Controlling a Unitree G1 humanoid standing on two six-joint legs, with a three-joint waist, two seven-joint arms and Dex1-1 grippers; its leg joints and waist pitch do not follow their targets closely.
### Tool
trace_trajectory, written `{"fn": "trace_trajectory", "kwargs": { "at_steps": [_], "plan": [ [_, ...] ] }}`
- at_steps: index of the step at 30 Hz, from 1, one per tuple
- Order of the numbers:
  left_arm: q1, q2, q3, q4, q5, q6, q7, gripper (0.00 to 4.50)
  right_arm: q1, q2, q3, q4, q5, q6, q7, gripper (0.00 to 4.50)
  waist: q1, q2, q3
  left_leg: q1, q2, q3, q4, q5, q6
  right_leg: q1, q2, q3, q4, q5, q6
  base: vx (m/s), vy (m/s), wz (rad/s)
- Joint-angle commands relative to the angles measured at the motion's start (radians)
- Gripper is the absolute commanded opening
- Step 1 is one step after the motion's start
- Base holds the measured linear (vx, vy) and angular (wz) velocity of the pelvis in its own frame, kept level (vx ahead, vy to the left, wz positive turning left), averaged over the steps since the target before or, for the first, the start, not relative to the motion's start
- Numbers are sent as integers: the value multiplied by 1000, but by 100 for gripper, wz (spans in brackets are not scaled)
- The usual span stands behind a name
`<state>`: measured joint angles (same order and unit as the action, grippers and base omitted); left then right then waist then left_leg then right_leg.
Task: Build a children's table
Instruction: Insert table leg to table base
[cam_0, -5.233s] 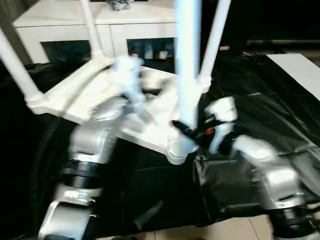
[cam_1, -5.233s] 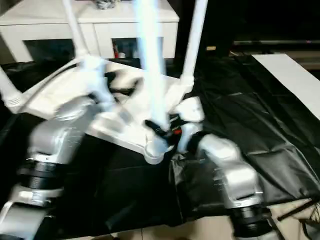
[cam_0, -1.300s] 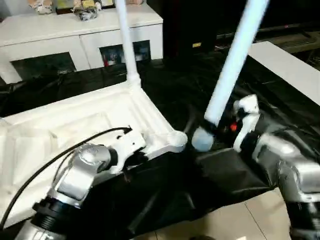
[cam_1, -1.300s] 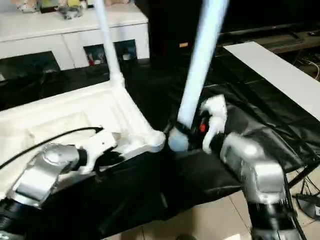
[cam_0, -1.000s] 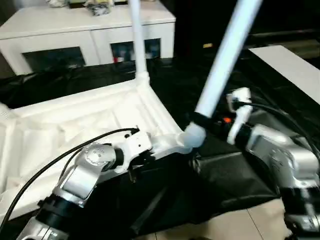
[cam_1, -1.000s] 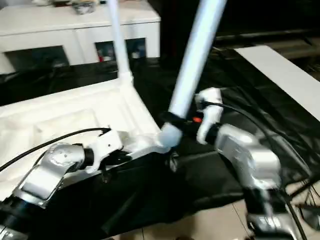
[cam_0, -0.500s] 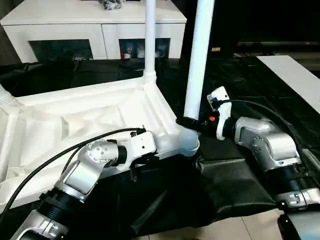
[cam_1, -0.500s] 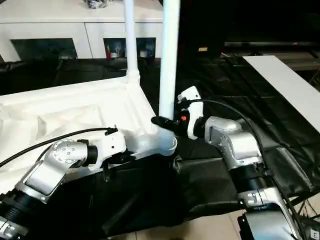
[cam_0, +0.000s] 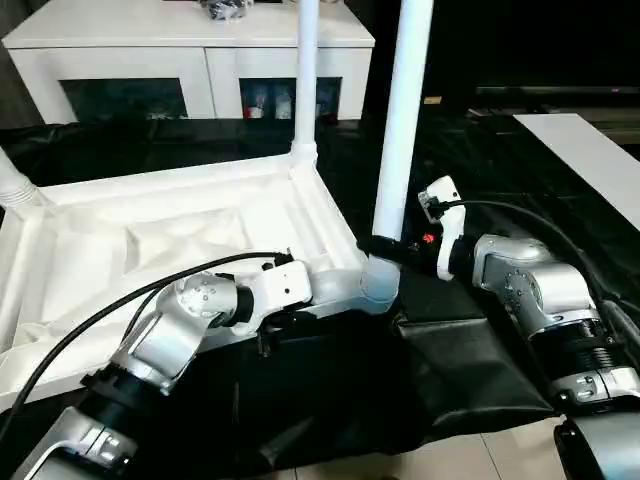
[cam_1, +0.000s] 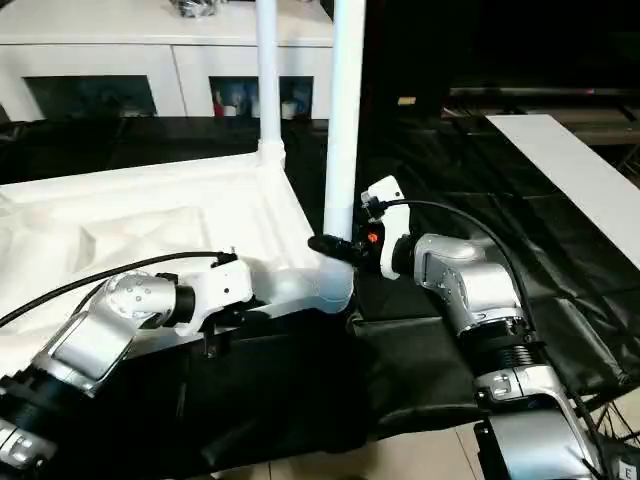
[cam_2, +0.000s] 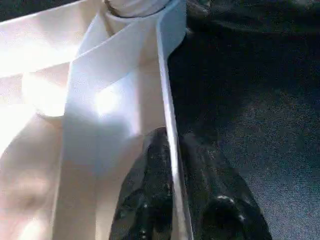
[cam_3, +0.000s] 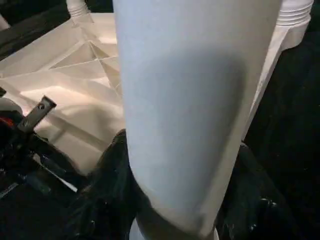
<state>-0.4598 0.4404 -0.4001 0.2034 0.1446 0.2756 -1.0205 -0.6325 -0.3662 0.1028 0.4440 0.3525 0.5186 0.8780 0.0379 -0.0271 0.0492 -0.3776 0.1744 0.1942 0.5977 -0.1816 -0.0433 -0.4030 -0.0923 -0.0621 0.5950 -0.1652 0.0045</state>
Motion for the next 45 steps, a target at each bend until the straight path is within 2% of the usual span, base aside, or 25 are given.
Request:
{"fn": "trace_trajectory", "kwargs": {
  "at_steps": [1, 2, 3, 5, 7, 9, 11, 12, 13, 17, 18, 21, 23, 28, 30, 35, 36, 37, 38, 39, 40, 42, 43, 44, 45],
  "plan": [
    [-27, -5, -22, 15, 11, -16, -6, 100, -1, -6, -27, -4, -4, -12, -9, 184, -3, 10, -64, 23, 55, -26, -81, -302, -29, 32, -53, 44, -68, -268, -210, 0, 0, 0],
    [-32, -4, -25, 21, 14, -22, -5, 100, 0, -4, -28, -5, -4, -14, -10, 184, -2, 10, -65, 20, 55, -26, -81, -281, -22, 35, -53, 43, -64, -236, -220, 0, 0, 0],
    [-38, -3, -29, 29, 19, -27, -4, 101, 2, -1, -30, -5, -3, -18, -14, 184, -3, 17, -66, 20, 55, -25, -80, -271, -20, 36, -51, 43, -62, -206, -228, 0, 0, 0],
    [-44, -1, -33, 40, 21, -28, -10, 101, 4, 4, -36, -11, 4, -19, -19, 184, -4, 16, -67, 18, 54, -25, -79, -258, -15, 39, -51, 42, -58, -177, -240, 0, 0, 0],
    [-50, 1, -37, 50, 24, -30, -13, 101, 5, 8, -38, -14, 7, -20, -20, 184, -3, 27, -68, 20, 54, -24, -77, -248, -11, 40, -51, 42, -55, -152, -255, 0, 0, 0],
    [-54, -1, -38, 58, 28, -28, -9, 101, 5, 10, -36, -12, 6, -23, -20, 184, -4, 22, -66, 21, 54, -23, -77, -263, -11, 41, -51, 42, -57, -168, -259, 0, 0, 0],
    [-62, 1, -45, 77, 41, -25, -4, 101, 8, 15, -34, -12, -1, -28, -19, 184, -4, 27, -64, 23, 55, -23, -78, -285, -16, 39, -52, 42, -62, -212, -253, 0, 0, 0],
    [-62, 1, -45, 77, 41, -25, -4, 101, 8, 15, -34, -12, -1, -28, -19, 184, -5, 26, -63, 23, 54, -23, -78, -291, -17, 38, -52, 42, -63, -223, -250, 0, 0, 0],
    [-65, 5, -50, 87, 51, -23, -3, 73, 9, 17, -29, -11, -6, -33, -18, 184, -4, 25, -62, 22, 54, -25, -79, -301, -20, 38, -53, 42, -65, -247, -244, 0, 0, 0],
    [-64, 22, -57, 93, 56, 6, -17, 63, 8, 18, -16, -11, -19, -42, -11, 184, -5, 25, -59, 23, 55, -25, -79, -315, -22, 35, -55, 43, -70, -301, -228, 0, 0, 0],
    [-60, 28, -60, 87, 52, 8, -31, 40, 6, 19, -12, -9, -22, -43, -7, 184, -5, 25, -59, 23, 54, -26, -80, -322, -23, 34, -55, 42, -72, -322, -223, 0, 0, 0],
    [-55, 31, -59, 81, 43, 12, -39, 26, 3, 22, -7, -1, -26, -45, -2, 184, -8, 25, -59, 21, 55, -28, -81, -324, -26, 35, -56, 42, -71, -334, -216, 0, 0, 0],
    [-50, 28, -57, 73, 31, 12, -42, 19, -4, 31, -8, 22, -29, -53, -6, 184, -7, 26, -60, 24, 55, -26, -79, -320, -25, 32, -54, 43, -71, -314, -223, 0, 0, 0],
    [-47, 20, -50, 62, 26, 10, -31, 2, -20, 63, -58, 105, -17, -83, -49, 184, -8, 28, -60, 24, 55, -26, -79, -317, -24, 32, -55, 43, -69, -301, -234, 0, 0, 0],
    [-46, 17, -42, 58, 25, 11, -15, 0, -13, 72, -82, 128, -10, -97, -70, 184, -8, 25, -60, 24, 55, -26, -80, -324, -25, 33, -55, 42, -70, -311, -230, 0, 0, 0],
    [-34, 21, -32, 39, 13, 30, 0, 0, 58, 97, -159, 124, 42, -115, -110, 183, -7, 25, -60, 23, 55, -26, -82, -321, -21, 34, -56, 43, -73, -324, -219, 0, 0, 0],
    [-34, 21, -32, 39, 13, 30, 0, 0, 58, 97, -159, 124, 42, -115, -110, 183, -6, 26, -60, 23, 55, -26, -81, -323, -20, 32, -57, 43, -73, -326, -218, 0, 0, 0],
    [-28, 21, -27, 34, 12, 35, 5, 0, 106, 111, -183, 101, 61, -125, -116, 183, -6, 26, -60, 23, 55, -27, -81, -325, -20, 34, -57, 42, -74, -333, -216, 0, 0, 0],
    [-27, 21, -27, 34, 12, 35, 6, 0, 111, 112, -184, 98, 62, -126, -116, 183, -5, 26, -59, 25, 56, -26, -82, -327, -19, 31, -56, 42, -76, -335, -211, 0, 0, 0],
    [-27, 20, -26, 35, 12, 37, 9, 0, 131, 118, -191, 81, 69, -128, -115, 183, -3, 35, -60, 26, 56, -28, -82, -330, -22, 31, -57, 42, -74, -331, -212, 0, 0, 0],
    [-28, 19, -25, 37, 12, 38, 13, 0, 157, 124, -198, 57, 77, -131, -115, 183, -6, 30, -61, 23, 55, -28, -84, -326, -21, 33, -54, 41, -73, -318, -213, 0, 0, 0],
    [-28, 20, -25, 37, 11, 40, 15, 0, 171, 127, -203, 44, 81, -136, -116, 183, -4, 30, -61, 26, 55, -26, -83, -324, -20, 31, -54, 42, -72, -308, -216, 0, 0, 0],
    [-28, 20, -25, 40, 11, 40, 21, 0, 198, 134, -214, 17, 90, -147, -124, 183, -3, 39, -61, 25, 55, -27, -84, -322, -21, 33, -54, 42, -72, -302, -218, 0, 0, 0],
    [-28, 21, -25, 41, 12, 40, 23, 0, 208, 136, -218, 8, 92, -151, -127, 183, -3, 34, -61, 26, 56, -25, -84, -329, -21, 30, -53, 43, -74, -300, -216, 0, 0, 0],
    [-29, 21, -24, 43, 12, 39, 27, 0, 227, 135, -213, -12, 88, -163, -128, 183, -3, 34, -61, 24, 55, -27, -85, -331, -21, 33, -53, 42, -73, -302, -217, 0, 0, 0]
  ]
}}
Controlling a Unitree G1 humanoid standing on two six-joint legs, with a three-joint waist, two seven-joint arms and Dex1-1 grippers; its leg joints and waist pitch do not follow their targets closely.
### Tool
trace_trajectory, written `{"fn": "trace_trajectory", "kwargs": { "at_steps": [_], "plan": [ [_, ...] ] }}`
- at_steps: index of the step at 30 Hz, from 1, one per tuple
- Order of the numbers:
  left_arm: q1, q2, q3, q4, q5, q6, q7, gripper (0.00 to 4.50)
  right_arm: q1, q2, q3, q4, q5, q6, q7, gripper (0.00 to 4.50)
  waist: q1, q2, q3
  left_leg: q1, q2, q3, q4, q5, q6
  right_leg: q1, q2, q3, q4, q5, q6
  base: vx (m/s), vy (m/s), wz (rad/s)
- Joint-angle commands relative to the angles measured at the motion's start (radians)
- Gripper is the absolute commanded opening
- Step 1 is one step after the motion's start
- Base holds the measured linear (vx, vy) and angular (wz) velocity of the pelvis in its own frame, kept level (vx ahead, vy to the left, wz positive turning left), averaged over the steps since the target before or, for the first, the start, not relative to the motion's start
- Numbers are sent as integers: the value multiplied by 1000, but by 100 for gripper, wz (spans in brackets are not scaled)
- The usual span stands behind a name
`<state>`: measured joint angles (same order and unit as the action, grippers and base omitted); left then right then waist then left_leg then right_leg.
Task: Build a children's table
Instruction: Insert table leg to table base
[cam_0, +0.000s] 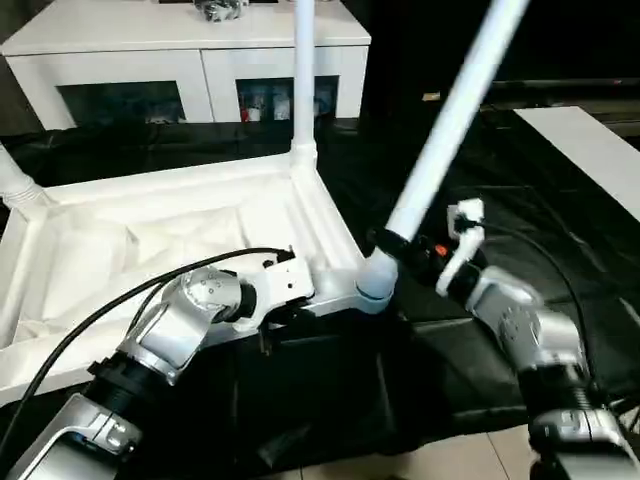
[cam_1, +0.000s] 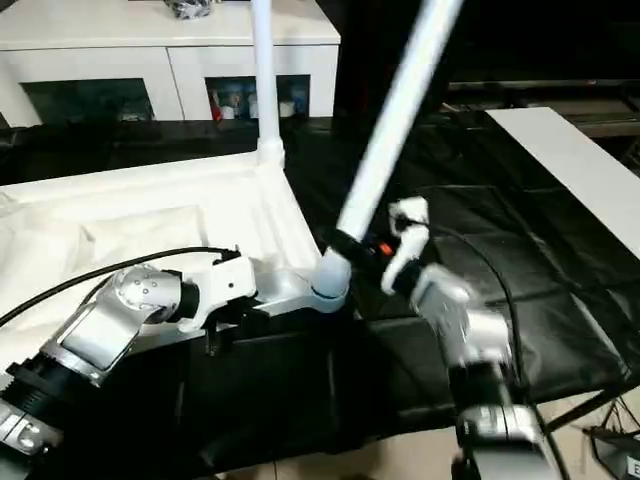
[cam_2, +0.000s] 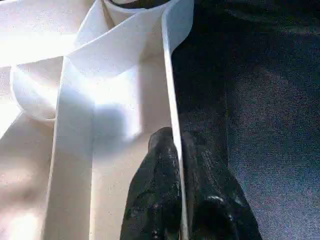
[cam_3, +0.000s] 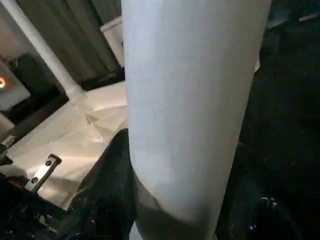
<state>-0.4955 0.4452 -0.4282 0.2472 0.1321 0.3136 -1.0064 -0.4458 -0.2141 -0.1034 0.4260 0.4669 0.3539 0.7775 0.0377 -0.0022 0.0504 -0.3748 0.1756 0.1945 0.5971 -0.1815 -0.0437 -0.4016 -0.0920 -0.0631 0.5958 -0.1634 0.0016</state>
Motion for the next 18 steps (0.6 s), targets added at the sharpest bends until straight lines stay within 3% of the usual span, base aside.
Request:
{"fn": "trace_trajectory", "kwargs": {
  "at_steps": [1, 2, 4, 9, 13, 18],
  "plan": [
    [6, 16, 4, -1, 25, 1, 13, 0, 40, -17, -7, 6, -27, 2, -27, 183, -2, 10, -61, 23, 54, -26, -86, -338, -22, 29, -52, 42, -76, -309, -211, 0, 0, 0],
    [4, 16, 4, 4, 26, 1, 20, 0, 72, -20, 11, -28, -49, -27, -29, 183, -1, 14, -61, 22, 54, -28, -86, -342, -24, 30, -54, 43, -76, -318, -207, 0, 0, 0],
    [-1, 16, 5, 12, 29, -5, 28, 0, 107, -29, 43, -66, -89, -65, -30, 183, -1, 12, -60, 23, 54, -29, -87, -359, -27, 29, -54, 42, -80, -341, -197, 0, 0, 0],
    [-7, 17, 5, 20, 29, -5, 34, 0, 147, -56, 102, -128, -150, -94, -25, 183, -5, 11, -55, 25, 53, -33, -89, -414, -35, 23, -54, 42, -89, -429, -170, 0, 0, 0],
    [-10, 18, 6, 24, 29, -5, 36, 0, 158, -79, 140, -153, -178, -94, -8, 183, -6, 8, -54, 23, 53, -33, -90, -415, -31, 22, -54, 43, -91, -441, -158, 0, 0, 0],
    [-9, 24, 1, 20, 27, -8, 28, 0, 112, -100, 182, -114, -212, -74, -3, 183, -11, 7, -52, 22, 52, -36, -90, -432, -31, 21, -54, 41, -92, -463, -158, 0, 0, 0]
  ]
}}
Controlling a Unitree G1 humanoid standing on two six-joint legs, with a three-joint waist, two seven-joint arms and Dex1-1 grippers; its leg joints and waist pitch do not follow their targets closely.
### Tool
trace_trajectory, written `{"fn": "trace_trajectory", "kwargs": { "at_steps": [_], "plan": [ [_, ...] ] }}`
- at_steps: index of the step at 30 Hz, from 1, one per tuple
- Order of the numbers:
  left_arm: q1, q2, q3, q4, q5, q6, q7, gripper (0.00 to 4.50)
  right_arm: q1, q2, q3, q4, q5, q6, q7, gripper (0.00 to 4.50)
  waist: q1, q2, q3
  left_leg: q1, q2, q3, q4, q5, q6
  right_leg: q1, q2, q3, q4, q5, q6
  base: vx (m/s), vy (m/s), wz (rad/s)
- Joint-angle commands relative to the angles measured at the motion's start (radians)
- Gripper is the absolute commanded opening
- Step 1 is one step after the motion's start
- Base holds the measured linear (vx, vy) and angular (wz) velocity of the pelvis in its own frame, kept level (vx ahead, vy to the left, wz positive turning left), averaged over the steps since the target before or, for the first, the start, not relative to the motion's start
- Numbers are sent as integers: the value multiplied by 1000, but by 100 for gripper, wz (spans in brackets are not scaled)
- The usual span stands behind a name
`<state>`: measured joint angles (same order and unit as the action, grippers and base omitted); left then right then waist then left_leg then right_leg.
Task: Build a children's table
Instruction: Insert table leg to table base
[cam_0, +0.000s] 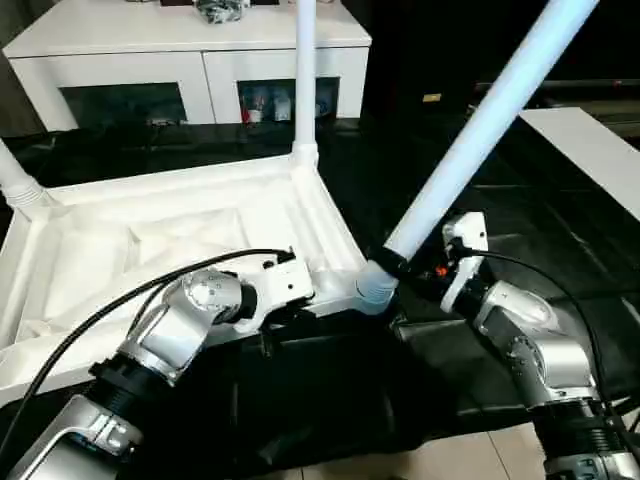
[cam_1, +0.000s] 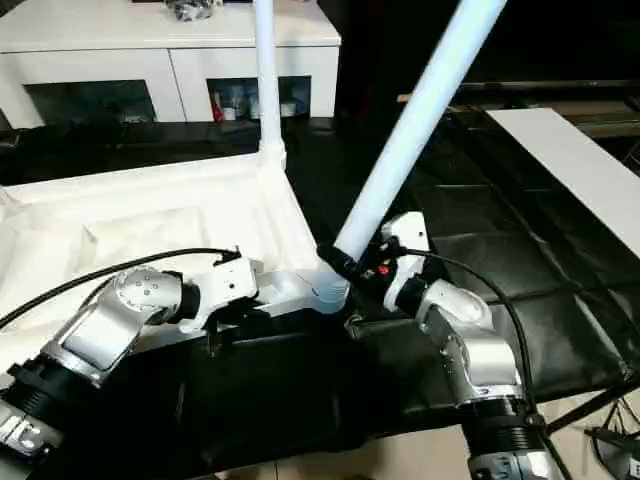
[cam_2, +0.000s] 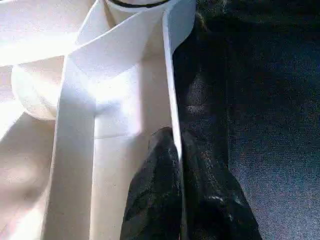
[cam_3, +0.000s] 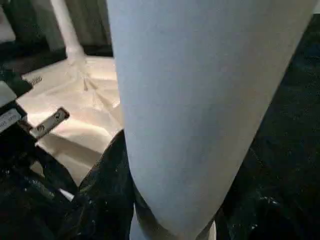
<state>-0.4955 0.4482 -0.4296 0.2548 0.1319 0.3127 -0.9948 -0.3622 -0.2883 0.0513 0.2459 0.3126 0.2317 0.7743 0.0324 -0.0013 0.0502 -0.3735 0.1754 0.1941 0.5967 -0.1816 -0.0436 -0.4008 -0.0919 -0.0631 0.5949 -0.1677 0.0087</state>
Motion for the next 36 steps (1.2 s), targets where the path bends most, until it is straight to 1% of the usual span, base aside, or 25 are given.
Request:
{"fn": "trace_trajectory", "kwargs": {
  "at_steps": [1, 2, 3, 4, 5, 8, 9, 10, 13, 14, 15, 17, 18, 19, 21, 24, 27, 28, 30, 31, 32, 33, 34, 35, 36],
  "plan": [
    [-9, 22, 2, 12, 27, -8, 15, 0, 21, -29, 31, 72, -59, 53, 4, 183, -6, 5, -52, 24, 53, -34, -88, -438, -31, 16, -56, 43, -94, -472, -162, 0, 0, 0],
    [-9, 23, 1, 11, 27, -8, 14, 0, 6, -34, 42, 84, -61, 70, 14, 183, -6, 6, -51, 23, 53, -36, -89, -441, -31, 17, -56, 42, -94, -478, -159, 0, 0, 0],
    [-10, 23, 1, 11, 27, -8, 13, 0, -14, -42, 55, 99, -64, 96, 27, 183, -8, 1, -52, 21, 52, -36, -88, -438, -30, 19, -55, 41, -93, -476, -160, 0, 0, 0],
    [-9, 26, 0, 8, 26, -8, 8, 0, -35, -54, 78, 117, -74, 127, 53, 183, -10, 1, -52, 19, 52, -37, -89, -431, -27, 22, -55, 41, -91, -475, -161, 0, 0, 0],
    [-9, 27, 0, 8, 26, -8, 7, 0, -40, -56, 83, 121, -77, 131, 58, 183, -10, 3, -51, 20, 53, -36, -88, -433, -27, 20, -55, 42, -92, -476, -164, 0, 0, 0],
    [-9, 30, -3, 7, 28, -9, 3, 0, -73, -71, 112, 162, -102, 156, 78, 183, -9, 1, -52, 21, 53, -36, -87, -426, -29, 18, -57, 42, -91, -474, -165, 0, 0, 0],
    [-9, 31, -4, 4, 28, -8, 2, 0, -93, -77, 129, 191, -115, 168, 86, 183, -9, -4, -53, 20, 54, -35, -87, -420, -28, 19, -56, 42, -91, -464, -166, 0, 0, 0],
    [-8, 31, -4, 4, 28, -8, 1, 0, -97, -79, 132, 197, -117, 170, 87, 183, -8, -1, -53, 22, 54, -35, -87, -421, -29, 18, -56, 43, -89, -459, -170, 0, 0, 0],
    [-6, 35, -4, 1, 26, -8, -1, 0, -120, -81, 150, 238, -128, 179, 110, 183, -10, -1, -51, 24, 54, -36, -88, -451, -36, 15, -56, 42, -93, -482, -163, 0, 0, 0],
    [-6, 36, -4, 0, 26, -8, -1, 0, -128, -81, 160, 261, -138, 177, 111, 183, -11, -5, -52, 25, 54, -37, -88, -463, -39, 14, -56, 41, -94, -492, -159, 0, 0, 0],
    [-5, 37, -4, -1, 26, -7, 0, 0, -133, -81, 165, 272, -142, 175, 110, 183, -12, -4, -51, 25, 53, -39, -89, -479, -44, 13, -55, 40, -94, -505, -156, 0, 0, 0],
    [-4, 37, -2, -4, 25, -6, 4, 0, -135, -79, 167, 282, -144, 177, 108, 183, -14, -5, -50, 26, 53, -42, -89, -503, -50, 12, -57, 39, -99, -539, -140, 0, 0, 0],
    [-2, 37, 0, -6, 24, -4, 7, 0, -129, -79, 168, 279, -144, 178, 109, 183, -14, -10, -50, 27, 53, -42, -89, -507, -50, 11, -57, 38, -101, -549, -135, 0, 0, 0],
    [0, 38, 2, -8, 23, -2, 8, 0, -121, -80, 168, 274, -144, 178, 109, 183, -13, -9, -50, 29, 53, -43, -89, -517, -50, 9, -57, 38, -103, -566, -127, 0, 0, 0],
    [5, 40, 6, -9, 21, -1, 10, 0, -98, -84, 172, 269, -144, 175, 109, 183, -14, -8, -50, 30, 53, -44, -90, -526, -51, 7, -57, 38, -106, -574, -118, 0, 0, 0],
    [9, 41, 7, -4, 18, -5, 14, 0, -84, -82, 173, 282, -150, 163, 94, 183, -15, -3, -50, 34, 52, -47, -91, -555, -57, 4, -54, 36, -107, -571, -118, 0, 0, 0],
    [10, 38, 14, 2, 15, -10, 26, 0, -78, -67, 156, 303, -156, 138, 50, 183, -19, -3, -48, 38, 51, -47, -91, -589, -60, 0, -52, 33, -112, -583, -114, 0, 0, 0],
    [11, 36, 19, 5, 11, -10, 33, 0, -76, -55, 139, 314, -157, 124, 17, 183, -20, -2, -48, 39, 50, -49, -91, -600, -61, 0, -53, 31, -114, -602, -107, 0, 0, 0],
    [11, 34, 25, 10, 7, -13, 40, 0, -76, -38, 115, 326, -157, 115, -33, 183, -30, 1, -45, 42, 48, -56, -90, -629, -63, -3, -53, 24, -122, -650, -89, 0, 0, 0],
    [12, 31, 33, 16, 2, -12, 47, 0, -77, -24, 102, 333, -162, 105, -76, 183, -33, 4, -44, 41, 48, -59, -92, -641, -65, -2, -53, 21, -123, -659, -84, 0, 0, 0],
    [12, 27, 39, 25, 1, -9, 57, 0, -80, -12, 93, 339, -165, 99, -109, 183, -43, 9, -43, 41, 48, -66, -95, -675, -71, 1, -51, 11, -127, -669, -76, 0, 0, 0],
    [11, 24, 43, 32, 0, -7, 63, 0, -82, -3, 88, 344, -168, 95, -131, 183, -53, 13, -39, 38, 49, -76, -101, -718, -76, 9, -49, -5, -131, -678, -63, 0, 0, 0],
    [10, 21, 46, 40, 0, -2, 71, 0, -86, 8, 79, 352, -169, 94, -163, 183, -55, 17, -36, 41, 50, -80, -104, -751, -81, 9, -46, -12, -136, -687, -56, -56, 28, -9],
    [10, 21, 47, 41, 0, -1, 72, 0, -87, 10, 78, 353, -170, 93, -167, 183, -65, 27, -31, 59, 54, -84, -112, -825, -88, 8, -38, -36, -145, -663, -56, -58, 28, -3],
    [9, 18, 49, 47, 1, 4, 79, 0, -90, 18, 71, 360, -172, 92, -192, 183, -73, 37, -25, 49, 62, -92, -134, -885, -96, 32, -30, -56, -130, -598, -62, -58, 28, -3]
  ]
}}
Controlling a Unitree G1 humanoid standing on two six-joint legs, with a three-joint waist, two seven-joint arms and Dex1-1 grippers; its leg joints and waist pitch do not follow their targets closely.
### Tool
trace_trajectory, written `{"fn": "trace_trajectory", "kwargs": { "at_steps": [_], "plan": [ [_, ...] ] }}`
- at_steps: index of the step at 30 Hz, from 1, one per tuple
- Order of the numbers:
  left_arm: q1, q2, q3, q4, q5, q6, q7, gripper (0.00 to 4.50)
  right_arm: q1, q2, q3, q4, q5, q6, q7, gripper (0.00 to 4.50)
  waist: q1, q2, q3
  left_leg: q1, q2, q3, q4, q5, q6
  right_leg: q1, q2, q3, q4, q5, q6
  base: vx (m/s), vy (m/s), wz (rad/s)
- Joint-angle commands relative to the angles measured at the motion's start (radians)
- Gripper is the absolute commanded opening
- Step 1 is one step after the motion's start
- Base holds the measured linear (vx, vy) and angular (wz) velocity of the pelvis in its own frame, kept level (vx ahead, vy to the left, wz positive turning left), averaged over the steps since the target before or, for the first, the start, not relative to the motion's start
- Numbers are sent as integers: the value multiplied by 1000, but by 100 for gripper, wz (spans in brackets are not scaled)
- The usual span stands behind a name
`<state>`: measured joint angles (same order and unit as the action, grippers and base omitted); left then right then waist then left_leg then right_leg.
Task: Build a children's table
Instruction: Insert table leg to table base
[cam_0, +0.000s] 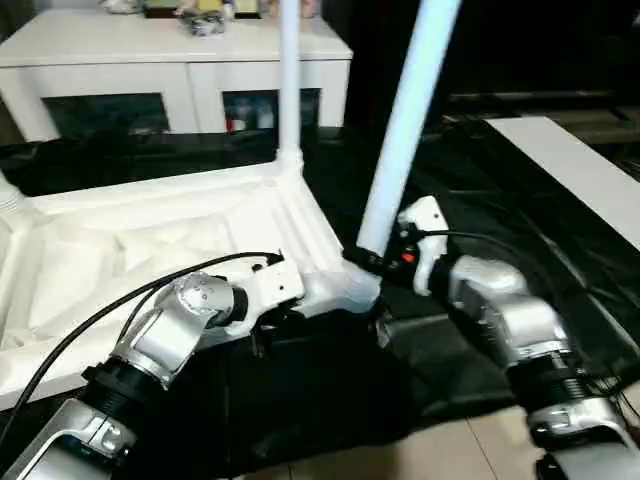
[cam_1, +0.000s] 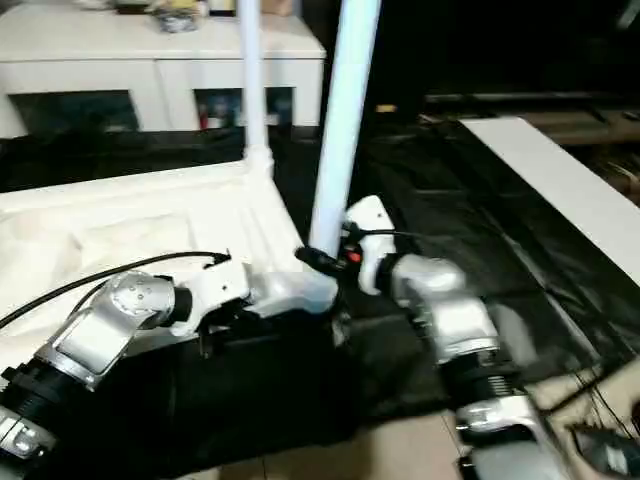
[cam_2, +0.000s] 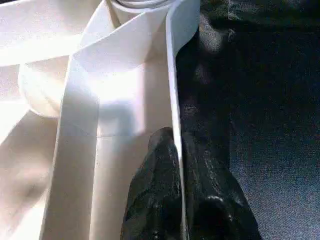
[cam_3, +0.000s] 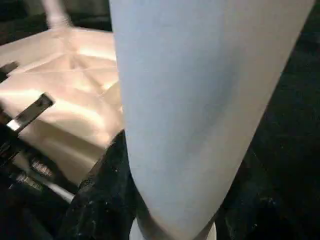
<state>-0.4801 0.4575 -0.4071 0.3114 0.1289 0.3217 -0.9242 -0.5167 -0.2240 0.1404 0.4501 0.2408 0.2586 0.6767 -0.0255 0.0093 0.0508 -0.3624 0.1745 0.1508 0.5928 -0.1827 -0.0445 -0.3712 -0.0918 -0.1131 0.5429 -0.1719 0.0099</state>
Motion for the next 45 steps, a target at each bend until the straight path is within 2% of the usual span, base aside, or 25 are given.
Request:
{"fn": "trace_trajectory", "kwargs": {
  "at_steps": [1, 2, 3, 4, 5, 6, 7, 8, 9, 10, 11, 12, 14, 16, 18, 20, 23, 26, 29, 31, 34, 40, 43, 44, 45],
  "plan": [
    [-10, -2, 31, 6, 14, 14, 42, 0, 52, -24, -34, 182, -113, 58, -178, 183, -11, 36, -21, 21, 73, -46, -157, -924, -105, 23, -22, -12, -50, -539, -76, -80, 27, -2],
    [-12, -9, 33, 12, 20, 27, 60, 0, 45, -13, -42, 196, -117, 55, -217, 183, 19, 47, -13, -56, 101, -28, -247, -998, -119, 93, -7, 5, 116, -341, -104, -114, -7, 10],
    [-14, -16, 35, 18, 25, 40, 78, 0, 38, -2, -51, 209, -121, 53, -256, 183, 87, 50, -22, -74, 80, 44, -278, -962, -114, 88, 17, 18, 184, -225, -93, -114, -7, 10],
    [-25, -82, 60, 28, 28, 129, 173, 0, 6, 43, -87, 273, -126, 38, -406, 183, 66, 16, -31, -27, 65, 55, -244, -849, -93, 60, 7, 55, 154, -340, -82, -44, -63, 15],
    [-28, -99, 66, 30, 28, 150, 195, 0, -2, 54, -95, 289, -126, 35, -441, 183, 53, -33, -42, 32, 43, 37, -144, -701, -114, -9, -43, 97, 58, -636, -53, 1, -106, -1],
    [-35, -166, 81, 18, 21, 223, 254, 0, -30, 89, -119, 334, -119, 23, -533, 183, 43, -41, -27, 34, -35, -59, 112, -139, -20, -47, -155, 165, -112, -1119, -49, 1, -106, -1],
    [-42, -218, 87, 10, 17, 267, 293, 0, -54, 113, -132, 366, -110, 13, -587, 183, 49, -25, -36, -17, -20, -72, 91, -124, -24, 22, -173, 158, -76, -1036, -61, 48, -23, -39],
    [-48, -250, 84, 8, 17, 282, 313, 0, -70, 128, -140, 385, -102, 10, -611, 183, 63, -9, -45, -14, 16, -61, -23, -152, -66, 31, -97, 97, -31, -737, -94, 33, 59, -15],
    [-54, -287, 78, 8, 15, 295, 331, 0, -88, 141, -145, 407, -96, 6, -634, 183, 55, -21, -32, 11, 27, -52, -50, -253, -64, -9, -45, 90, -16, -632, -97, 33, 59, -15],
    [-63, -327, 70, 9, 13, 304, 350, 0, -110, 156, -150, 432, -90, 0, -660, 183, 44, -7, -41, 42, 41, -43, -62, -360, -65, -9, -37, 92, -6, -419, -158, -54, 8, 33],
    [-69, -348, 65, 11, 12, 306, 360, 0, -123, 163, -153, 446, -87, -3, -674, 183, 45, -1, -42, 45, 38, -33, -69, -390, -58, -6, -34, 94, -6, -376, -183, -58, -12, 20],
    [-86, -389, 55, 20, 12, 303, 382, 0, -151, 176, -152, 478, -86, -15, -702, 183, 38, 0, -35, 45, 39, -26, -81, -487, -49, -5, -39, 90, -28, -446, -181, -58, -12, 20],
    [-105, -415, 56, 34, 15, 298, 407, 0, -171, 182, -154, 503, -86, -24, -727, 183, 39, 0, -38, 50, 37, -25, -82, -527, -54, -8, -45, 85, -42, -517, -137, -27, 6, 4],
    [-126, -432, 61, 51, 18, 293, 426, 0, -191, 187, -146, 528, -100, -41, -746, 183, 44, 2, -43, 48, 37, -23, -87, -500, -51, -2, -49, 86, -44, -481, -126, 0, 0, 0],
    [-144, -441, 70, 63, 27, 300, 443, 0, -214, 195, -143, 563, -119, -66, -769, 183, 46, -2, -48, 22, 45, -26, -98, -397, -45, 20, -54, 89, -30, -350, -145, 0, 0, 0],
    [-152, -435, 81, 64, 33, 311, 455, 0, -231, 206, -135, 589, -139, -83, -781, 183, 47, 2, -50, 29, 47, -16, -96, -386, -51, 11, -52, 89, -28, -306, -180, 0, 0, 0],
    [-150, -423, 85, 65, 33, 312, 463, 0, -237, 209, -114, 596, -168, -123, -786, 183, 44, 1, -48, 28, 41, -14, -96, -465, -58, 1, -56, 90, -39, -404, -158, 0, 0, 0],
    [-137, -386, 94, 84, 42, 253, 474, 0, -241, 231, -130, 573, -141, -210, -729, 183, 43, 0, -57, 8, 44, -13, -96, -381, -41, 10, -55, 93, -29, -297, -159, 0, 0, 0],
    [-114, -323, 78, 91, 56, 145, 442, 0, -218, 238, -143, 490, -108, -280, -644, 183, 42, -6, -54, 7, 44, -7, -94, -381, -17, 6, -55, 93, -36, -336, -163, 0, 0, 0],
    [-103, -286, 62, 88, 59, 88, 403, 0, -206, 237, -166, 443, -78, -304, -596, 183, 43, -9, -58, 4, 45, -4, -93, -340, -6, 9, -58, 95, -33, -322, -174, 0, 0, 0],
    [-91, -236, 41, 82, 65, 20, 354, 0, -185, 231, -192, 363, -31, -327, -526, 183, 52, -10, -71, -4, 44, 8, -79, -161, 42, 20, -58, 96, -12, -158, -204, 18, -35, 0],
    [-62, -132, 44, 51, 24, -154, 239, 29, -132, 166, -214, 66, 116, -237, -306, 183, 59, 10, -83, -7, 46, 15, -62, -7, 141, 22, -45, 92, 21, 150, -281, 0, 0, 0],
    [-46, -115, 104, -14, -58, -104, 163, 59, -116, 113, -202, -46, 156, -156, -234, 183, 62, 8, -84, -9, 46, 18, -55, 45, 161, 20, -41, 90, 30, 193, -309, 0, 0, 0],
    [-43, -108, 117, -33, -73, -92, 154, 63, -111, 97, -198, -68, 155, -143, -221, 183, 63, 19, -82, -7, 48, 18, -54, 42, 163, 15, -42, 89, 29, 180, -318, 0, 0, 0],
    [-43, -108, 117, -33, -73, -92, 154, 75, -111, 97, -198, -68, 155, -143, -221, 183, 62, 17, -80, -5, 50, 19, -55, 30, 157, 14, -41, 89, 26, 159, -319, 0, 0, 0]
  ]
}}
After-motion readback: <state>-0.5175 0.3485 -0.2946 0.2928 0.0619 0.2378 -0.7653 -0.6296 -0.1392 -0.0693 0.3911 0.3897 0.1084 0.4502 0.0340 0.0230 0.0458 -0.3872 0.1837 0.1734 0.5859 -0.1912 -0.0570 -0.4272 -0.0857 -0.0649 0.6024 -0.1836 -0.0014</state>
